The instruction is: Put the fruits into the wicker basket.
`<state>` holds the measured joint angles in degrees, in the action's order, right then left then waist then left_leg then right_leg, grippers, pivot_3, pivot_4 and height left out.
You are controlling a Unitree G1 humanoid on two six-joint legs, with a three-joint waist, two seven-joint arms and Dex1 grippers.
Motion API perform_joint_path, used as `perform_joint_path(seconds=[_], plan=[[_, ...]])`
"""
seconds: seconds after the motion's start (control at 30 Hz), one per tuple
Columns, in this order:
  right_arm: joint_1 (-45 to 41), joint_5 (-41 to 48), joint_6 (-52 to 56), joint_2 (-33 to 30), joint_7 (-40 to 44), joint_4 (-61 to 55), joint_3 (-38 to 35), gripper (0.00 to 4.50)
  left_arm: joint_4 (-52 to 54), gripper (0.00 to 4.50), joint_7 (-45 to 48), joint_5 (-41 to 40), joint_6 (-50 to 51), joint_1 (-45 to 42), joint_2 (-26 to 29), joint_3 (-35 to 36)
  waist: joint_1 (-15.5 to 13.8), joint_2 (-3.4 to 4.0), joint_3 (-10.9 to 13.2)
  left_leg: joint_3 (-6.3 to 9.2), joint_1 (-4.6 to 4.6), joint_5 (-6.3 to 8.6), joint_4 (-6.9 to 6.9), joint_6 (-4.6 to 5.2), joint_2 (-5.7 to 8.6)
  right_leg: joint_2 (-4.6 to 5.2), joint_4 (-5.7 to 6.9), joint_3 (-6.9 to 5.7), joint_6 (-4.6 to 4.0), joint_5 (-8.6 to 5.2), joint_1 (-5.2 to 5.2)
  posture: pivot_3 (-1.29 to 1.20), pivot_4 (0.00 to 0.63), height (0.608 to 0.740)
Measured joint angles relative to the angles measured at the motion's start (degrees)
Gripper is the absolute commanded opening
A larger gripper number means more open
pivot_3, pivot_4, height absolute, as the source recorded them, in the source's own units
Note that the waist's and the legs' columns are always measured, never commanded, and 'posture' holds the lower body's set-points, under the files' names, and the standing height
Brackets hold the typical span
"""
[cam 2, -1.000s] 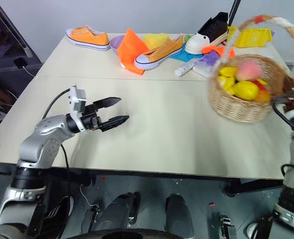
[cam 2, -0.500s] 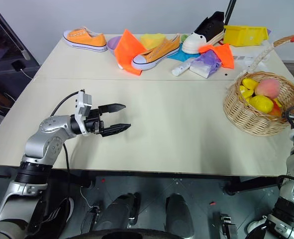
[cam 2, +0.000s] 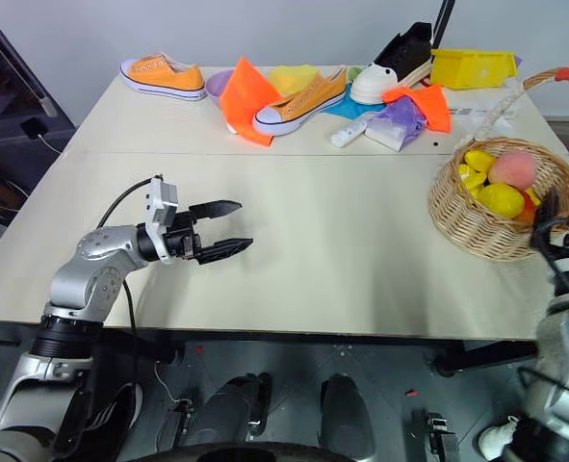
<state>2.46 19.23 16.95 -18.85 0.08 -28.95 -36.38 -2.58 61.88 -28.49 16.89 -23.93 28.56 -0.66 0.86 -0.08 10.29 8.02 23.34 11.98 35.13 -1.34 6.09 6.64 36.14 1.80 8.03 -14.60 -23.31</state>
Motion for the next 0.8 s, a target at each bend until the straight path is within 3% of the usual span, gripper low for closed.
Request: perform_joint_path(seconds=[0.13, 0.23, 0.3, 0.4, 0.6, 0.8], plan=[[4.6, -2.5, -2.5, 6.9, -1.7, -7.2, 6.4, 4.48, 0.7, 4.5, -2.4, 0.6, -0.8, 3.3, 0.0, 1.3, -0.2, 0.0, 0.0, 0.03, 0.0, 0.0, -0.02, 0.0, 0.0, -0.01, 0.0, -0.01, 0.0, 0.0, -0.01, 0.0, 0.15, 0.74], [6.5, -5.6, -6.2, 6.3, 0.9, -7.1, 10.5, 4.48, 1.4, 4.5, -5.4, 1.0, -1.0, 4.8, 0.1, 3.0, -0.2, 0.0, 0.0, 0.0, 0.0, 0.0, 0.01, 0.0, 0.05, 0.02, -0.05, 0.0, -0.01, 0.0, 0.02, 0.0, 0.15, 0.74], [6.3, -6.2, -9.1, 3.2, 7.1, -6.3, 16.2, 4.48, 2.4, 4.5, -8.5, 1.1, -1.0, 6.1, 0.1, 4.8, 0.2, 0.0, 0.0, -0.01, -0.04, 0.0, -0.01, 0.0, 0.0, -0.01, -0.04, 0.0, -0.01, -0.01, 0.04, 0.0, 0.15, 0.74], [1.5, -3.6, -9.6, -2.5, 18.9, -1.9, 24.3, 4.48, 3.6, 4.5, -14.6, 2.2, -2.1, 7.9, -0.2, 8.6, 0.4, -0.01, 0.0, 0.0, -0.08, 0.0, -0.03, 0.0, -0.09, -0.12, -0.03, -0.01, -0.02, -0.01, 0.05, 0.0, 0.15, 0.74], [-11.1, 3.6, -4.9, -11.0, 38.6, 12.4, 31.7, 4.48, 4.1, 4.5, -24.9, 4.4, -4.4, 13.1, -0.5, 16.2, -0.3, -0.14, 0.0, 0.03, -0.02, 0.01, 0.01, 0.0, -0.04, -0.05, -0.1, -0.09, -0.01, 0.0, 0.1, 0.0, 0.15, 0.74], [-20.5, 0.7, -8.5, -11.3, 45.2, 25.6, 35.7, 4.48, 6.4, 4.5, -32.2, 6.7, -7.3, 16.7, -0.5, 21.3, -0.4, -0.2, 0.0, 0.07, 0.01, 0.01, 0.01, -0.01, -0.03, -0.02, -0.08, -0.15, -0.01, 0.01, 0.06, 0.0, 0.15, 0.74]])
